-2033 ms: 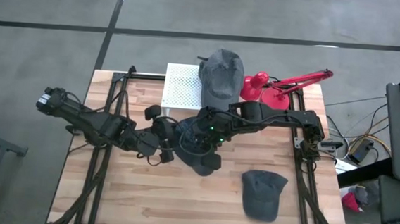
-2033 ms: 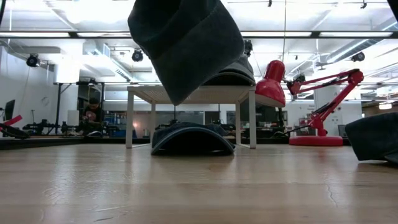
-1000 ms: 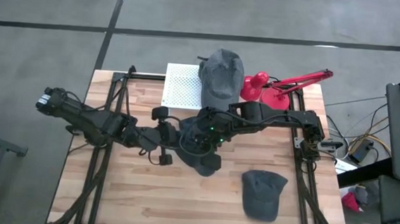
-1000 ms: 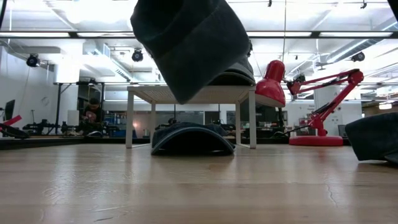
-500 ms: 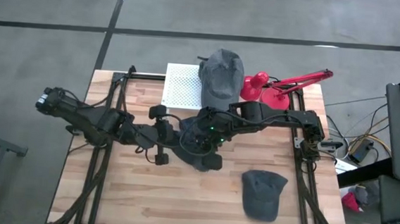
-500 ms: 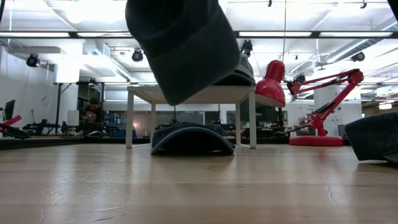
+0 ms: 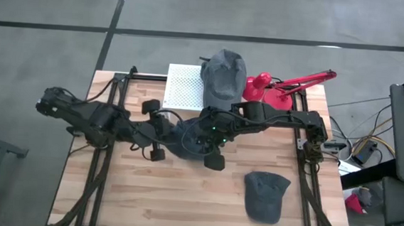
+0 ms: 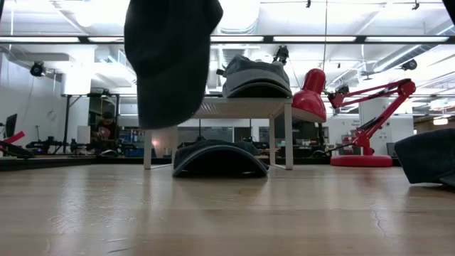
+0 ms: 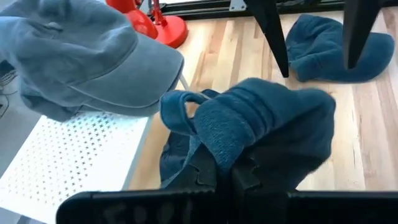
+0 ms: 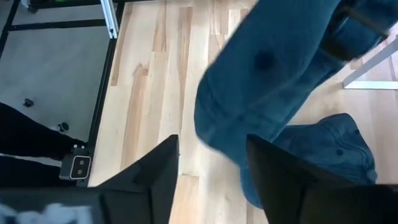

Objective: Pick & Place hat
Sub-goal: Put the top right blue cap on the shelf

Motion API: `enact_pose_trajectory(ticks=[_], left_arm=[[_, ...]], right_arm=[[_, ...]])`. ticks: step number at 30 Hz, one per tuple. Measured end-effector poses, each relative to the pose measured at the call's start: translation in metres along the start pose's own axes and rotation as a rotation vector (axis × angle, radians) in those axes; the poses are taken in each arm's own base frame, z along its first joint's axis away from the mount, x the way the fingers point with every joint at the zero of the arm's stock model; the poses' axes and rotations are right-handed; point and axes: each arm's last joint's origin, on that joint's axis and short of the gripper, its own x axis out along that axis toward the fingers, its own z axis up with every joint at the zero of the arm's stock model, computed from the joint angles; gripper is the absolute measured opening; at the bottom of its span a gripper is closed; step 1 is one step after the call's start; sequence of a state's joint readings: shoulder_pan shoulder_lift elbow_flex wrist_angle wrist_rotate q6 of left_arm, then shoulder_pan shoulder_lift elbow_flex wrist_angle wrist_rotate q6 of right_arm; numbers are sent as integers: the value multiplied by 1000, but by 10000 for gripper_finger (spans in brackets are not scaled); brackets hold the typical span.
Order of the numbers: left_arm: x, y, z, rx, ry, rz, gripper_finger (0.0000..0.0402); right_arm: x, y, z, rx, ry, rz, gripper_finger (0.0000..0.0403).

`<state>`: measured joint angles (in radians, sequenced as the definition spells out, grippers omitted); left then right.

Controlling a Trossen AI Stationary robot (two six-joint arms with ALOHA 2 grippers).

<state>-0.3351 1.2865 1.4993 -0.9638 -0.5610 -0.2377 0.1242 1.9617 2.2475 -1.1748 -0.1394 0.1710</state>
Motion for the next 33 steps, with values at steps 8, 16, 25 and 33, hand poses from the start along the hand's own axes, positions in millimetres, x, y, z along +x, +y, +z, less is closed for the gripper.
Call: enact_pose_trajectory(ticks=[8, 16, 25, 33], left_arm=[[-24, 19, 18, -75, -36, 28, 0], [-34, 57, 35, -194, -52, 76, 0], [-25, 102, 41, -287, -35, 125, 0], [2, 140, 54, -319, 32, 125, 0]], right_arm=[[-12, -2, -8, -104, 66, -22, 203], [-38, -7, -13, -188, 51, -29, 203], [-79, -25, -26, -213, -14, -69, 203], [-113, -37, -53, -237, -169, -109, 203]])
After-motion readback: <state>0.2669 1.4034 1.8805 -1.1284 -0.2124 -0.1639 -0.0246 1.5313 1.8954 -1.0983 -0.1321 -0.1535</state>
